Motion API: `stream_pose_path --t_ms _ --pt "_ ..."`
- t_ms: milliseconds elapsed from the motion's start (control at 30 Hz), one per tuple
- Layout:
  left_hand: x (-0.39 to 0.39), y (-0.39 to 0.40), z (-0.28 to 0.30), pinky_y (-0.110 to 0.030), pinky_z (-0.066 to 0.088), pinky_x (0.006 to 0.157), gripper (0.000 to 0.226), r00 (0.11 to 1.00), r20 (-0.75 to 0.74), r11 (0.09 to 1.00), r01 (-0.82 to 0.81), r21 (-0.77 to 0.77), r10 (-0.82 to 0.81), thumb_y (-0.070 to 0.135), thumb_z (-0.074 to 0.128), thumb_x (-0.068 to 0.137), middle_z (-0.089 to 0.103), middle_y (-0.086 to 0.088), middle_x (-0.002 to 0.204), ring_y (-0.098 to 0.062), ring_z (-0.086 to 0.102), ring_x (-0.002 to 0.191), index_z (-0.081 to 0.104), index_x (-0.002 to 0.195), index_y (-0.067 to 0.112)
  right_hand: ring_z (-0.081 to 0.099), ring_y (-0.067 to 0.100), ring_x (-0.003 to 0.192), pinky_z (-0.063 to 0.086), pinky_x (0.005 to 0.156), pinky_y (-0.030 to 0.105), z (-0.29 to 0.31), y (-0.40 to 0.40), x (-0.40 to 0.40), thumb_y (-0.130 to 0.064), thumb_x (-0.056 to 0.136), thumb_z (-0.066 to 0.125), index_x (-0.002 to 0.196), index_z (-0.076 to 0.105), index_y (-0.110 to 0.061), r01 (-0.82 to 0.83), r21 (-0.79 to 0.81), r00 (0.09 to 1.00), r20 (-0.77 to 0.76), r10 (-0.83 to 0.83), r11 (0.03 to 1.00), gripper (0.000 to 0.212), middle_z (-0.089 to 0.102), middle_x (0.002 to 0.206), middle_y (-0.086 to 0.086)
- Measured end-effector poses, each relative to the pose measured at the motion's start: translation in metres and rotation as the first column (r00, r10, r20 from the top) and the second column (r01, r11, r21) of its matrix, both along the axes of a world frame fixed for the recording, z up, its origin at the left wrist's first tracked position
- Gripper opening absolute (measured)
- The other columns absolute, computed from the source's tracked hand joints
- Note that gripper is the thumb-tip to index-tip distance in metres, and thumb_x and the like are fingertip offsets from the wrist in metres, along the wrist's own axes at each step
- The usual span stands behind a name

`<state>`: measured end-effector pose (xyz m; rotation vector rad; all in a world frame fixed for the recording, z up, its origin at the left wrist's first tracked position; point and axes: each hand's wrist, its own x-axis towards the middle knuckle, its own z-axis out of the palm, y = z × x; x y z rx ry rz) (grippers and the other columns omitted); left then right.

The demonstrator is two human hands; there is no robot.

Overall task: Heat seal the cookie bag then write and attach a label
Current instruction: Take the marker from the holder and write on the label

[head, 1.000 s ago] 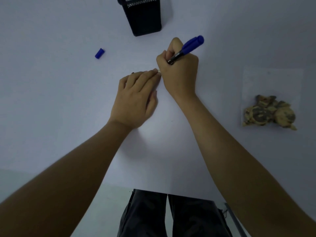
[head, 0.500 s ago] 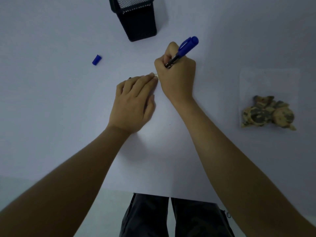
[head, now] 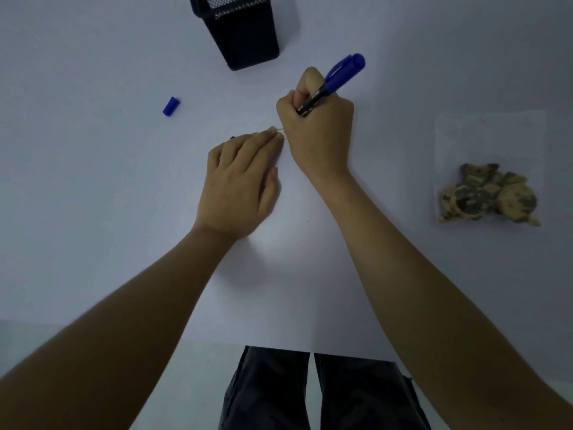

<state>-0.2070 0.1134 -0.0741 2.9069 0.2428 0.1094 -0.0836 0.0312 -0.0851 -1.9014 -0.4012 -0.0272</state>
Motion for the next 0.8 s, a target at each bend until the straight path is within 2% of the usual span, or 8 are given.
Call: stream_pose_path --t_ms 100,333,467,533,700,800 --pt "0.0 -0.0006 0.0003 -0.038 0.033 0.103 0.045 1.0 0.001 1.0 0.0 -0.003 0.0 0.028 0.037 0.095 0.052 -0.003 0.139 -0.021 0.046 0.126 0.047 0.137 0.016 0.043 -0.001 0.045 0.04 0.051 0.007 0.0006 -0.0005 0.0 -0.009 0.084 0.061 0.068 0.042 -0.017 -0.001 0.013 1.0 0.008 0.001 1.0 0.026 0.038 0.051 -0.018" --pt "-0.0003 0.0 0.0012 -0.038 0.033 0.104 0.046 1.0 -0.003 1.0 -0.001 -0.015 0.001 0.029 0.036 0.095 0.053 -0.004 0.138 -0.021 0.046 0.125 0.046 0.137 0.015 0.046 0.0 0.045 0.042 0.052 0.007 0.003 -0.0011 -0.0012 -0.011 0.083 0.062 0.068 0.044 -0.016 -0.019 -0.017 1.0 0.005 0.019 1.0 0.025 0.042 0.051 -0.013" --pt "-0.0002 -0.0001 0.0004 -0.038 0.033 0.103 0.045 1.0 0.013 1.0 0.002 -0.01 -0.002 0.028 0.038 0.095 0.053 -0.004 0.138 -0.022 0.046 0.125 0.047 0.137 0.014 0.045 0.005 0.045 0.044 0.051 0.015 0.0031 -0.0013 -0.0012 -0.007 0.08 0.061 0.065 0.042 -0.016 0.048 -0.006 0.999 -0.006 -0.048 0.999 0.026 0.037 0.05 -0.017" --pt "-0.0001 -0.0002 0.0009 -0.038 0.033 0.103 0.045 1.0 0.011 1.0 -0.001 -0.011 0.001 0.028 0.038 0.095 0.053 -0.004 0.138 -0.022 0.046 0.125 0.047 0.137 0.015 0.044 0.003 0.044 0.044 0.05 0.013 0.0038 -0.0011 -0.0015 -0.008 0.08 0.062 0.065 0.042 -0.016 0.05 -0.015 0.999 -0.006 -0.05 0.999 0.026 0.037 0.05 -0.018" --pt "0.0001 -0.0007 0.0013 -0.038 0.033 0.104 0.046 1.0 0.0 1.0 0.001 -0.009 -0.001 0.029 0.036 0.095 0.053 -0.004 0.138 -0.022 0.046 0.125 0.047 0.137 0.015 0.044 0.001 0.045 0.044 0.049 0.015 0.0053 -0.0028 -0.0011 -0.006 0.08 0.062 0.068 0.044 -0.016 0.03 0.001 0.999 0.014 -0.03 1.0 0.023 0.045 0.052 -0.008" --pt "0.0 -0.001 0.001 -0.037 0.033 0.103 0.046 1.0 0.004 1.0 0.0 -0.008 0.0 0.029 0.036 0.095 0.053 -0.004 0.138 -0.022 0.047 0.125 0.047 0.137 0.015 0.042 0.0 0.043 0.041 0.048 0.013 0.004 -0.0025 -0.0004 -0.005 0.079 0.061 0.067 0.042 -0.015 0.045 0.006 0.999 -0.009 -0.045 0.999 0.024 0.038 0.05 -0.016"
